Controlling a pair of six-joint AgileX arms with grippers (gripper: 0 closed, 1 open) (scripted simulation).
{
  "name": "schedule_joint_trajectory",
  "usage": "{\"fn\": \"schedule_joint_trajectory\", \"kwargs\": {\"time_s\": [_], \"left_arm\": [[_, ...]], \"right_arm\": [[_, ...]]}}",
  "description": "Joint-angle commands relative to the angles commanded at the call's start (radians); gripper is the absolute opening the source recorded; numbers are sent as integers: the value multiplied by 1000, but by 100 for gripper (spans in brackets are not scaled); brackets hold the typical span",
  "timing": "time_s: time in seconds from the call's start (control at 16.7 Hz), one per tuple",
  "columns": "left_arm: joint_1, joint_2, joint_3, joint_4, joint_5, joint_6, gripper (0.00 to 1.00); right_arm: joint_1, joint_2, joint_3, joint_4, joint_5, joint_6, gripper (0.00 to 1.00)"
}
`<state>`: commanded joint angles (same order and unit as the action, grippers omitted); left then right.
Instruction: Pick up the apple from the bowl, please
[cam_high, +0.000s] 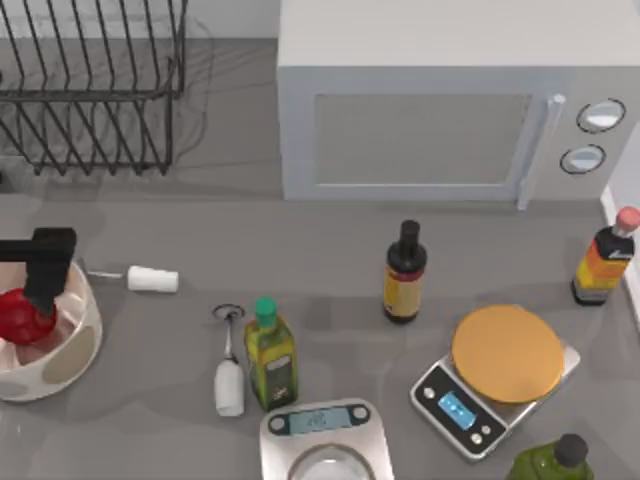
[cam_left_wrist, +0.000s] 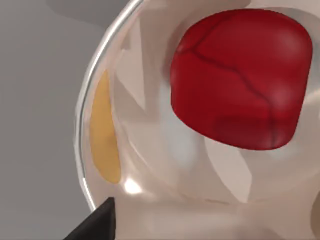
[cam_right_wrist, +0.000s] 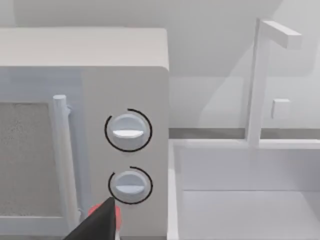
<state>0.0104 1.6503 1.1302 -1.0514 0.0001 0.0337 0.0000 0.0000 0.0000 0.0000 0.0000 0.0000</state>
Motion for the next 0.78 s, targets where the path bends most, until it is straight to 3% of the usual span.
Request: {"fn": "schedule_joint_trajectory", "kwargs": {"time_s": [0.48,0.78], "left_arm": [[4,134,-182,326,0,5,100],[5,151,-200,352,0,5,100]], "right_arm": [[0,0,0,0,0,0,100],[0,0,0,0,0,0,100]]}}
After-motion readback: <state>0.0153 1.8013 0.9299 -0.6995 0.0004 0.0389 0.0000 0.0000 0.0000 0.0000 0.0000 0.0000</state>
